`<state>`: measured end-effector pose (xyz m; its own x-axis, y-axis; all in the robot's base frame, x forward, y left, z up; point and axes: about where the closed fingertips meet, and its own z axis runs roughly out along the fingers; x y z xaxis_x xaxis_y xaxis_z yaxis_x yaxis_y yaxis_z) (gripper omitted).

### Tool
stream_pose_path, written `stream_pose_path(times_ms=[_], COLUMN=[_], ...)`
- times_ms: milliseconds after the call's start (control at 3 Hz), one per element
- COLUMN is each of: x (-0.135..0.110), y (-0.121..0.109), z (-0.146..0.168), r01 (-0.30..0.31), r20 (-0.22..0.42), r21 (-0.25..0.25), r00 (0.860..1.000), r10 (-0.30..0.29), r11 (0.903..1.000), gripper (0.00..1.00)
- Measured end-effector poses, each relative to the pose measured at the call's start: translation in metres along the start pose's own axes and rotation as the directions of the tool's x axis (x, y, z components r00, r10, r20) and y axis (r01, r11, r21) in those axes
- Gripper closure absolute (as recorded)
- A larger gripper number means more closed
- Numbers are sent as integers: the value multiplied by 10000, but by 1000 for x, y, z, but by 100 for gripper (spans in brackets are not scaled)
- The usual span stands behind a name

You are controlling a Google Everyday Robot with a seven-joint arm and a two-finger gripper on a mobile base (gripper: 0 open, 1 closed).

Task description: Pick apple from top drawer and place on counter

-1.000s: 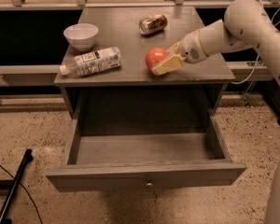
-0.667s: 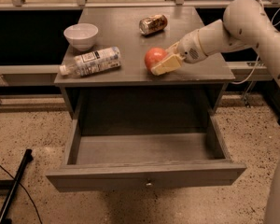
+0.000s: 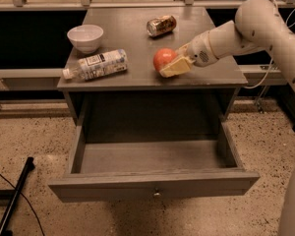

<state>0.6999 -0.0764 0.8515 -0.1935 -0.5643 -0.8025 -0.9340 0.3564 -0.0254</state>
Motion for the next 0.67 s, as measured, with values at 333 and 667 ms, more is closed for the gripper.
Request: stream_pose_path(times_ms=[333,667], x=[0,0], y=[0,0], z=[0,0], r01=[0,0], r20=[0,0], r21=[-1,-2], r00=[10000,10000], r10=[0,0], r11=[10000,10000], gripper=[0,0])
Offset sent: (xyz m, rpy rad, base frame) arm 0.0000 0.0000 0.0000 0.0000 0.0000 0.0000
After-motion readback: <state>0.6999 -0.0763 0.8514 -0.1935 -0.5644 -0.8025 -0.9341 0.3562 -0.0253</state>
